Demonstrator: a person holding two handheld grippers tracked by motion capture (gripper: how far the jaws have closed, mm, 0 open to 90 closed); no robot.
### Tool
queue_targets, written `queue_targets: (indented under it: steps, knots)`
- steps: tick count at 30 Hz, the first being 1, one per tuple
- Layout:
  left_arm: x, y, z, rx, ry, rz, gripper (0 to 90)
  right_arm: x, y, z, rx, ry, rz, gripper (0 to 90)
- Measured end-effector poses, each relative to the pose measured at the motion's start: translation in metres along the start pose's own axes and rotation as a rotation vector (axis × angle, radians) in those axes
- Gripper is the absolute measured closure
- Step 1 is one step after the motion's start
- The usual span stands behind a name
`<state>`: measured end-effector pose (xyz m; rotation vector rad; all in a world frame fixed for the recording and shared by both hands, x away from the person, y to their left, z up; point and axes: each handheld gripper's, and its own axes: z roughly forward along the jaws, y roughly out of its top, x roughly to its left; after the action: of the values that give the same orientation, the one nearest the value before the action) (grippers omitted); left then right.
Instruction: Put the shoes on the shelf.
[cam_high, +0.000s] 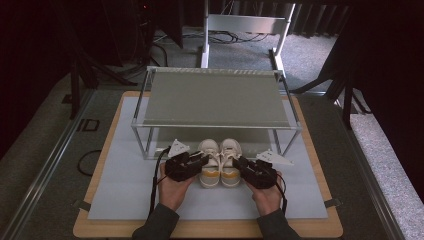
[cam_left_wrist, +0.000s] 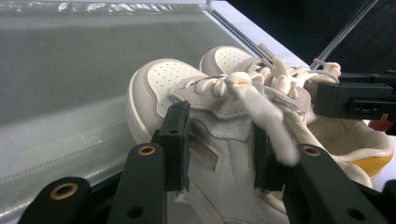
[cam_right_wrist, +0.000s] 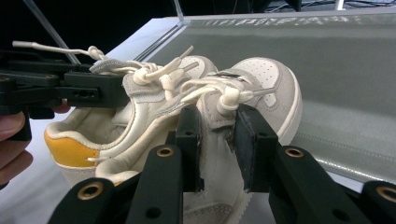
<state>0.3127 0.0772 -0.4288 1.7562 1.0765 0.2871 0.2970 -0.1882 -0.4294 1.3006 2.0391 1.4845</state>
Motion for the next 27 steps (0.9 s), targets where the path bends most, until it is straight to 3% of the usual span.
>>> queue_targets:
  steps: [27]
  knots:
    - [0.016,0.008,0.026,-0.044,0.056,-0.024,62.2,-0.022,0.005,0.028,-0.048,0.003,0.052,72.1]
